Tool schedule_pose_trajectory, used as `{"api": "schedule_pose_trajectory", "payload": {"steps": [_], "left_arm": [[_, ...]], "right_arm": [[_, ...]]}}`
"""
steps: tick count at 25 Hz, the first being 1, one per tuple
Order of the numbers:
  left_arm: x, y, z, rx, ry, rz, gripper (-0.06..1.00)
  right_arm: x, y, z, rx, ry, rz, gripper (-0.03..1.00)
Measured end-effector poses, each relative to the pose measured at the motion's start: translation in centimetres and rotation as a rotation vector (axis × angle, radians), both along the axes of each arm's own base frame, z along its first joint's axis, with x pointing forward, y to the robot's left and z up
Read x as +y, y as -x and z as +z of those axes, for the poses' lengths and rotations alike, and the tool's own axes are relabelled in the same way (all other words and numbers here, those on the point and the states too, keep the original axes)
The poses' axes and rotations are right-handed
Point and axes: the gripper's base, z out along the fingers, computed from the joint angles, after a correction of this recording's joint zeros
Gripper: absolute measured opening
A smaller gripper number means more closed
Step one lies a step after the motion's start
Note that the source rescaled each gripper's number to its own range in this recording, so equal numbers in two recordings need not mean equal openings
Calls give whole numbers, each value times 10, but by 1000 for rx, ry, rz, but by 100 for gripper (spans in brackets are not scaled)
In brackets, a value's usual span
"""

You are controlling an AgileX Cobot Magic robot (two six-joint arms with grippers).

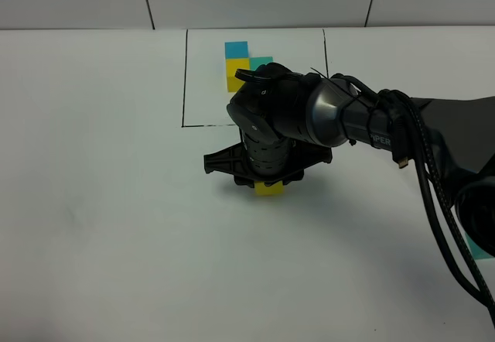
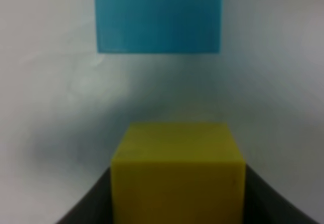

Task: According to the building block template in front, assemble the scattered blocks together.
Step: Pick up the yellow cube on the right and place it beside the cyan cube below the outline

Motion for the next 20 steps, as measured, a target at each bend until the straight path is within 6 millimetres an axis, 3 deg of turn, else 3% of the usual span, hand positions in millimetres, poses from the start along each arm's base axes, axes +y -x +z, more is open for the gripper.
{"api": "schedule_pose_trajectory", "payload": {"steps": [20], "left_arm": [[0,0,0,0,1,1,99]], "right_arm": [[3,-4,-10,-20,-5,21,1]]}}
